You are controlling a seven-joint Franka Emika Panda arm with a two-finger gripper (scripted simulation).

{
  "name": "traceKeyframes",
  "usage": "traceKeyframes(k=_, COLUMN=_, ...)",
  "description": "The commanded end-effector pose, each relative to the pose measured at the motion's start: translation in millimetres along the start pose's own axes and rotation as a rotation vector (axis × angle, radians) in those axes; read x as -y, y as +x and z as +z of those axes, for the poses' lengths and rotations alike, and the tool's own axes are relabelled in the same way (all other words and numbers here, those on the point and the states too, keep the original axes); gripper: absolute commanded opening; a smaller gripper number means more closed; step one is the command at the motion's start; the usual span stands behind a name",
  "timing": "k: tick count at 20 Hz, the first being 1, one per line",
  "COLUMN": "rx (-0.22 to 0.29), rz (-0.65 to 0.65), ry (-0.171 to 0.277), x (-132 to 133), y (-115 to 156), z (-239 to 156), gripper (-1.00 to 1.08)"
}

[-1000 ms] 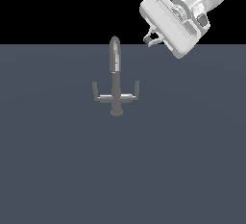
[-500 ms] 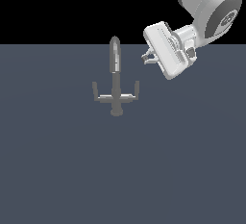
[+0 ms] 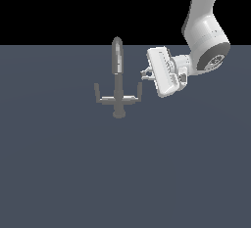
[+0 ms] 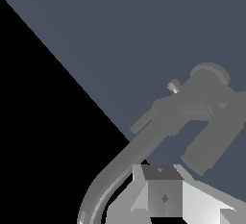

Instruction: Turn on the faucet by rotating a designated handle.

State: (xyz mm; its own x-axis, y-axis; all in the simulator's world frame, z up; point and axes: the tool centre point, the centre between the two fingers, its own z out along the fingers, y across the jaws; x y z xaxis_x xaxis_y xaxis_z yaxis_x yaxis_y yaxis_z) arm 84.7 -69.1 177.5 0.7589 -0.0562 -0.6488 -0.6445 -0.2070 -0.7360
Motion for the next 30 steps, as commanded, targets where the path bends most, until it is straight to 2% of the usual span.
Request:
traceKeyframes(k=1, rx=0.019, rz=0.017, ry=0.043, x=-3.9, y=13.1, z=4.9, gripper=-1.00)
traceKeyframes(k=6, rx=0.045, rz=0.044, ry=0.104, x=-10.3, y=32.5, z=13.2, gripper=-1.00)
traceKeyframes(k=12, rx=0.063, rz=0.063, ry=0.145, x=-14.5, y=45.6, z=19.8, gripper=-1.00)
traceKeyframes(k=23, rx=0.066, rz=0.066, ry=0.151, x=-15.0, y=48.1, z=21.6, gripper=-1.00)
traceKeyframes(k=30, rx=0.066, rz=0.066, ry=0.151, x=-19.9, y=36.2, z=21.3, gripper=-1.00)
